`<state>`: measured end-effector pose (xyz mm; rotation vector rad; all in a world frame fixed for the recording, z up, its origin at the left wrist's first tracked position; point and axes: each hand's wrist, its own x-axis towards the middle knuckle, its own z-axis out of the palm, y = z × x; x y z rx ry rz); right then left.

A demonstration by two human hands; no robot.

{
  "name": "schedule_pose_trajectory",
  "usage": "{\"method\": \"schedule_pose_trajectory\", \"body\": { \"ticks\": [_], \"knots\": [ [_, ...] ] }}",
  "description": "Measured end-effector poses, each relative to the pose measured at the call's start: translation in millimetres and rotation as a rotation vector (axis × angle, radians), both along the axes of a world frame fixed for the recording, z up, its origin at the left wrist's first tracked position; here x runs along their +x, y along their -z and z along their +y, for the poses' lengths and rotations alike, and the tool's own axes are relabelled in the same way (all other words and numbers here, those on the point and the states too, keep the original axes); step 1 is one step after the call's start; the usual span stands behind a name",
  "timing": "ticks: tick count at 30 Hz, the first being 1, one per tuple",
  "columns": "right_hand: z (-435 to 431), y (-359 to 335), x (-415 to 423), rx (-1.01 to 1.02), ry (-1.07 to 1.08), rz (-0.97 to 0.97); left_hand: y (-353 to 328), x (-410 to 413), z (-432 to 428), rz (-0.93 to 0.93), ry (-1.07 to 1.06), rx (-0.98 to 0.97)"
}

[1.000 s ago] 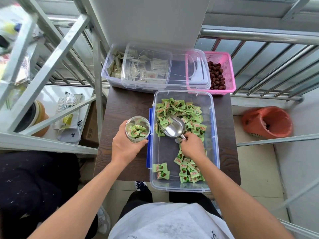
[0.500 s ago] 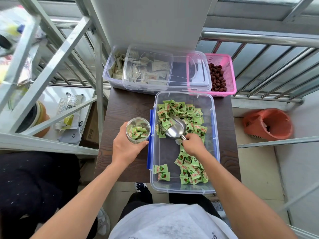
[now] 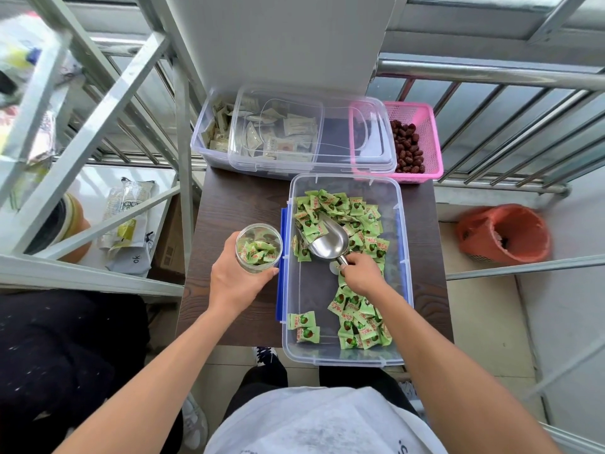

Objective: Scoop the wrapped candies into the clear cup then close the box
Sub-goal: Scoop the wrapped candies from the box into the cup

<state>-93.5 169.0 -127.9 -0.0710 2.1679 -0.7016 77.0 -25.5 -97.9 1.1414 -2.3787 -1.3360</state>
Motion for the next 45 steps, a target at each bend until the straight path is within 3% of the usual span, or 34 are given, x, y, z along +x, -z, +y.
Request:
{"method": "schedule_pose_trajectory", "body": {
  "ticks": [25,35,45],
  "knots": [
    [35.9,-42.7,3.6,-0.140,0.041,0.035,2.1,-0.6,-1.8,-0.002,0.003,0.001],
    [37.6,-101.6,-13.5,-0.189,-0.246,0.103,-4.2,0.1,-0.6,0.006,0.012,0.008],
    [3.5,-165.9,-12.7,-0.008,-0.603,0.178,-7.8,2.0,3.3,0.023,0.017,0.012]
  ]
}}
